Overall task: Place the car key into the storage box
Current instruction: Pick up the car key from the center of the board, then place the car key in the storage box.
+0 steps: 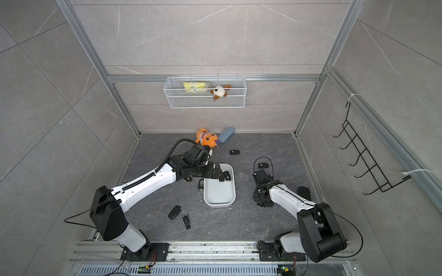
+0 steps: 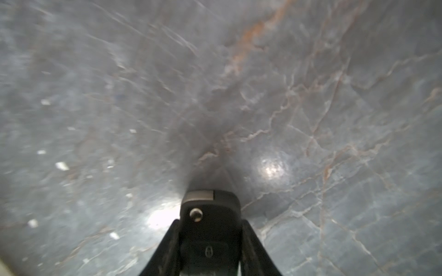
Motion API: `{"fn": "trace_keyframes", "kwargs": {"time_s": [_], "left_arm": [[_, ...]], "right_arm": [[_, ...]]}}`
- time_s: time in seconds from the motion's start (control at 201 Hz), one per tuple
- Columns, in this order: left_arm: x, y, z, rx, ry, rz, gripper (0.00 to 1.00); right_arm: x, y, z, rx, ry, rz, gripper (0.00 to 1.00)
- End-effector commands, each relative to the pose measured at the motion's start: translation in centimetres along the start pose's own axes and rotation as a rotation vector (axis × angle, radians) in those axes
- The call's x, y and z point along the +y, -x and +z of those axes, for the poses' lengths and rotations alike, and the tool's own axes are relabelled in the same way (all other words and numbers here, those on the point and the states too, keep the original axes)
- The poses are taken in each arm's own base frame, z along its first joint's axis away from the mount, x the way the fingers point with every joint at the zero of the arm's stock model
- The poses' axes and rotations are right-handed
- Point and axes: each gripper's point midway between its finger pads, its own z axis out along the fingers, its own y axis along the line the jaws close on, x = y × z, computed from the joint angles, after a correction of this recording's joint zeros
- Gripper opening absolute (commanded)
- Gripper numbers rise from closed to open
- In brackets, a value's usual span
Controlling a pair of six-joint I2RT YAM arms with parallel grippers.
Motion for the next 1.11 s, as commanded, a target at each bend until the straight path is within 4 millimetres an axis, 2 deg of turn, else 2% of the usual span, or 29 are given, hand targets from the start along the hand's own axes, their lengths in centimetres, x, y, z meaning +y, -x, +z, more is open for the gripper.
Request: {"fn": "trace_keyframes", "kwargs": {"time_s": [0.0, 0.139, 0.264, 0.468, 0.602, 0.831, 1.105], "left_arm": [[0.8, 1.1, -2.2, -0.068, 0.022, 0.001, 1.0], [2.3, 1.2, -3.1, -0.101, 0.06, -0.039, 1.0], [4.0, 1.1, -4.1, -0.134, 0.09, -0.082, 1.0], [6.2, 0.1, -5.8, -0.167, 0.126, -0.134, 1.0], [7.4, -0.6, -6.8, -0.18, 0.149, -0.161, 1.0], [9.0, -1.8, -8.7, -0.209, 0.186, -0.198, 1.0], [10.3, -3.1, -10.2, -0.219, 0.231, -0.225, 1.0]], "right_arm": [[2.5, 2.1, -2.8, -0.078, 0.026, -0.063, 0.36], [6.4, 3.1, -4.7, -0.125, 0.064, -0.14, 0.36], [10.6, 3.5, -6.1, -0.154, 0.124, -0.214, 0.36], [17.2, 3.2, -6.6, -0.16, 0.195, -0.34, 0.36], [20.9, 2.6, -5.9, -0.153, 0.216, -0.405, 0.36], [25.4, 2.0, -3.9, -0.132, 0.241, -0.479, 0.36], [28.3, 1.9, -0.8, -0.104, 0.221, -0.523, 0.36]]}}
